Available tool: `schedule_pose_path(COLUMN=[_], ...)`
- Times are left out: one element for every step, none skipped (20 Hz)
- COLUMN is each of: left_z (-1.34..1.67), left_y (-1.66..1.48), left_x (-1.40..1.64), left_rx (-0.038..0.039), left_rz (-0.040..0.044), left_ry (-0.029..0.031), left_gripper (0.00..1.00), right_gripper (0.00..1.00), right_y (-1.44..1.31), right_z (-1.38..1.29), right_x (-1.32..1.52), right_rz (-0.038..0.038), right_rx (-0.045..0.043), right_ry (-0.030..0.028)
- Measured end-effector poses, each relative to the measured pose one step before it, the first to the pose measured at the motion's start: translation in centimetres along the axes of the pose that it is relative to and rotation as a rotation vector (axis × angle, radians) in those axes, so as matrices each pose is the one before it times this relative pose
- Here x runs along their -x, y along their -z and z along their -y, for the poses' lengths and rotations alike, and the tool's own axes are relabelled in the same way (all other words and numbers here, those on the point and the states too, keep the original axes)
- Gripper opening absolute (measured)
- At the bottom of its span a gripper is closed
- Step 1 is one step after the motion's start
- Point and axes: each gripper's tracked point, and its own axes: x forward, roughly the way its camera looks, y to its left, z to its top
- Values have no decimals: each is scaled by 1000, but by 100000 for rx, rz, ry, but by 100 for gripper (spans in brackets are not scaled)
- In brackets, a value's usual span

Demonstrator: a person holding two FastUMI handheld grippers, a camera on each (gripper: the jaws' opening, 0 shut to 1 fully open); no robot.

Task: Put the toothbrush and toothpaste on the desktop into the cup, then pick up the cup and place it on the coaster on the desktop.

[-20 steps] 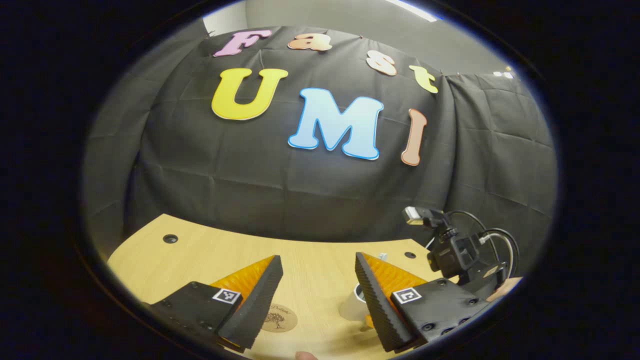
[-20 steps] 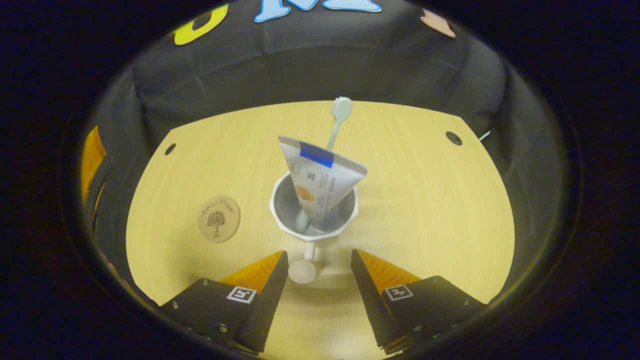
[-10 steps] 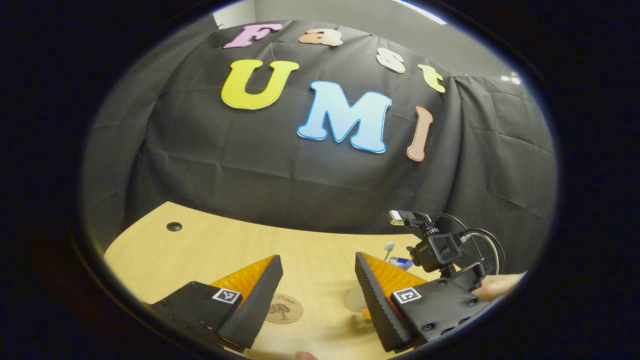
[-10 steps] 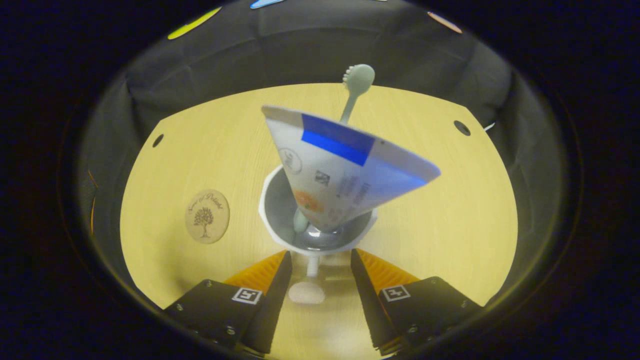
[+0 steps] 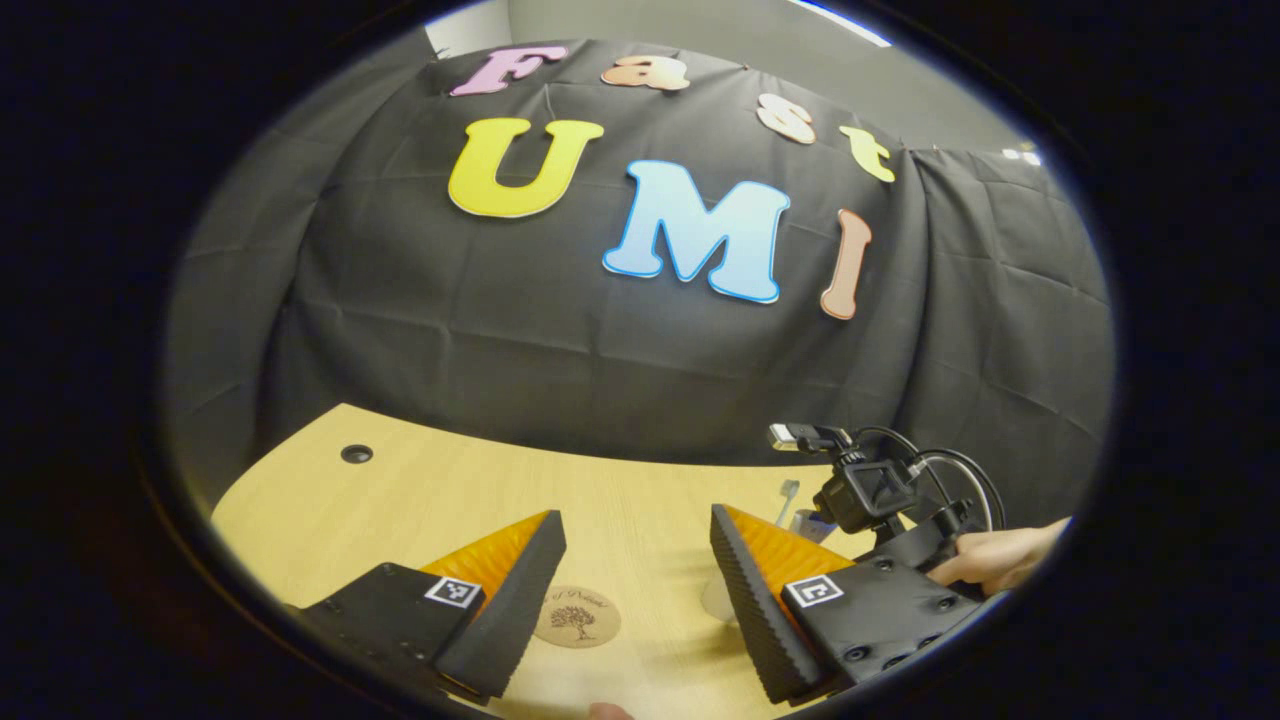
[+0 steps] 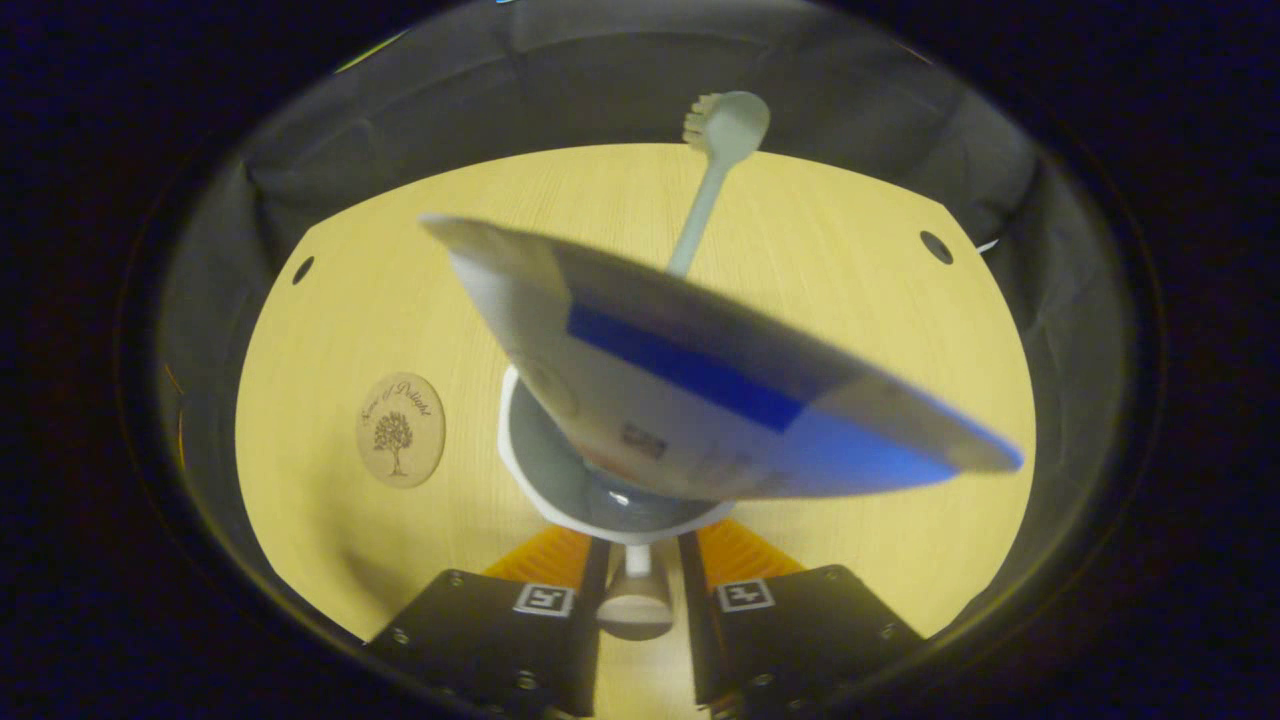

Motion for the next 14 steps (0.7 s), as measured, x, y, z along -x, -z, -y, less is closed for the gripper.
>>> schedule_pose_path(left_z=[-101,-18,-4,-161,-47,45,39,-68,-69,-129,-93,-158,-157,-197], left_y=[-19,38,31,-25,19,37,83,-148,56,3,-2,29,55,-67], left_x=[-63,11,19,49,91,-110,-57,42,143,141,125,112,195,164], left_rx=[-216,-275,-151,-82,18,69,47,205,153,43,15,-62,-75,-183], left_rz=[-39,-135,-80,-96,-49,-42,-124,-24,-107,-141,86,-20,-128,-59], left_ry=[-138,-193,-33,-159,-67,-69,-124,-123,-155,-300,-258,-318,-132,-347], left_gripper=[94,94,94,90,94,94,94,94,94,94,94,95,94,94], right_gripper=[30,30,30,28,24,24,24,26,26,29,25,26,25,25], right_y=[-101,-90,-9,-43,60,-14,8,-35,35,38,39,-31,78,-14], right_z=[9,74,-70,-25,32,23,-36,-31,98,-64,12,20,-106,-244], right_x=[-416,68,62,-43,-13,32,-136,210,-69,34,73,108,215,239], right_rz=[114,200,-152,253,347,250,542,813,352,541,750,808,547,491], right_rx=[-125,-155,39,462,632,630,-343,349,370,310,1047,1349,1265,369], right_ry=[-624,-258,-291,-221,-120,-121,62,122,17,181,333,568,444,-5])
